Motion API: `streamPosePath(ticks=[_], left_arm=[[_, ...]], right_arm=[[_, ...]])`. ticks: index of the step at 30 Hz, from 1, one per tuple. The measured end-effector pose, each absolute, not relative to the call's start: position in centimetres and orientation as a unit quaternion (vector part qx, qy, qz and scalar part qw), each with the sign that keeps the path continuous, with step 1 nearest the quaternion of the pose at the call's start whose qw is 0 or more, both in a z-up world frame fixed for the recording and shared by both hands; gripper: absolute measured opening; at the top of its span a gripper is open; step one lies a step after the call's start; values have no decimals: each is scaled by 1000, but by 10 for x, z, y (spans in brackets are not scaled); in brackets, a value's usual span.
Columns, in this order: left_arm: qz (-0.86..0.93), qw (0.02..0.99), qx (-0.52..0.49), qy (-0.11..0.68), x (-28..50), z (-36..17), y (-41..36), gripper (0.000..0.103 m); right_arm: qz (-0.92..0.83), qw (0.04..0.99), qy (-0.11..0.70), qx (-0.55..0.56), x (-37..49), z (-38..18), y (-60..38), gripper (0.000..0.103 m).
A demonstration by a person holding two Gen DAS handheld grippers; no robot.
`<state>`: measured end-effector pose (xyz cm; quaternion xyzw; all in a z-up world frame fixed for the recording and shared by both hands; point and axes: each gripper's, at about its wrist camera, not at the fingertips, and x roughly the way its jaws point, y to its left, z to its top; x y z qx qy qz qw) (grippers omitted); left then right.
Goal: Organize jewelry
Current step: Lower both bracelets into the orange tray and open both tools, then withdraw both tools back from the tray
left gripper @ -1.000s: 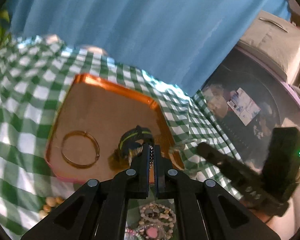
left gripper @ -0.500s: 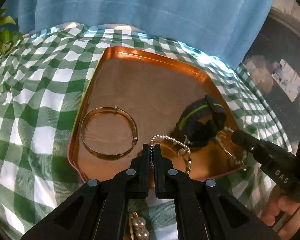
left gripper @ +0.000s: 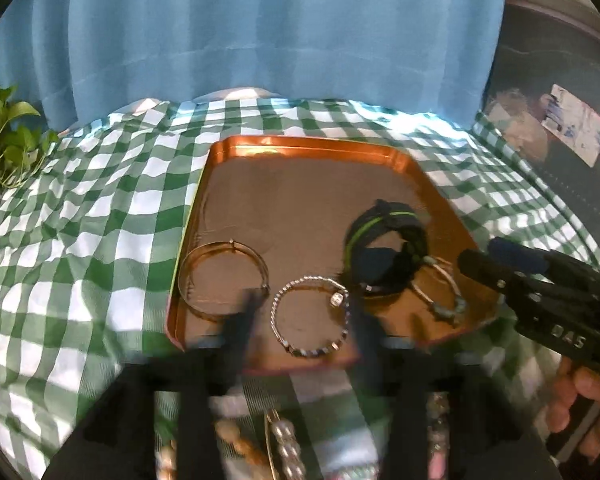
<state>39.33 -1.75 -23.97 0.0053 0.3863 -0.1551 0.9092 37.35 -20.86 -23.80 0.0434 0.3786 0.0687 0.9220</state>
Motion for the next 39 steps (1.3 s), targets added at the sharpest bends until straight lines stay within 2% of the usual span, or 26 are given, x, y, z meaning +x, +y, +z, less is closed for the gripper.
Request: streamPosePath(ticks=[1, 7, 10, 12, 15, 19, 25, 28, 30, 35, 39], left_arm=[[-155, 913, 1, 377, 385, -234, -16, 70], [-142, 910, -14, 390, 350, -217, -12, 71], [-143, 908, -11, 393, 316, -201, -7, 71], [-146, 910, -7, 388, 290, -190, -4, 71], [-145, 915, -1, 376, 249, -173, 0, 74], [-148, 923, -3, 354, 199, -148, 7, 78], [-148, 942, 4, 302, 128, -103, 11, 85], [-152, 943, -4, 295, 105, -83, 11, 92], [-154, 945, 0, 290, 88, -67, 8, 92], [-102, 948, 16, 301, 66, -42, 0, 100], [-105, 954, 9, 280, 50, -26, 5, 100]], right_arm=[[69, 923, 377, 43, 371, -236, -209, 53], [39, 922, 380, 67, 337, -228, -208, 54], [28, 924, 375, 76, 309, -215, -202, 71], [27, 927, 368, 61, 290, -203, -194, 88], [17, 937, 348, 28, 253, -184, -182, 99], [15, 943, 332, 30, 202, -161, -170, 103], [11, 949, 313, 29, 138, -128, -155, 103], [21, 951, 307, 39, 111, -111, -155, 103], [27, 953, 301, 36, 95, -99, -154, 103], [27, 961, 273, -13, 59, -62, -137, 103], [-14, 968, 244, -59, 41, -37, -124, 103]])
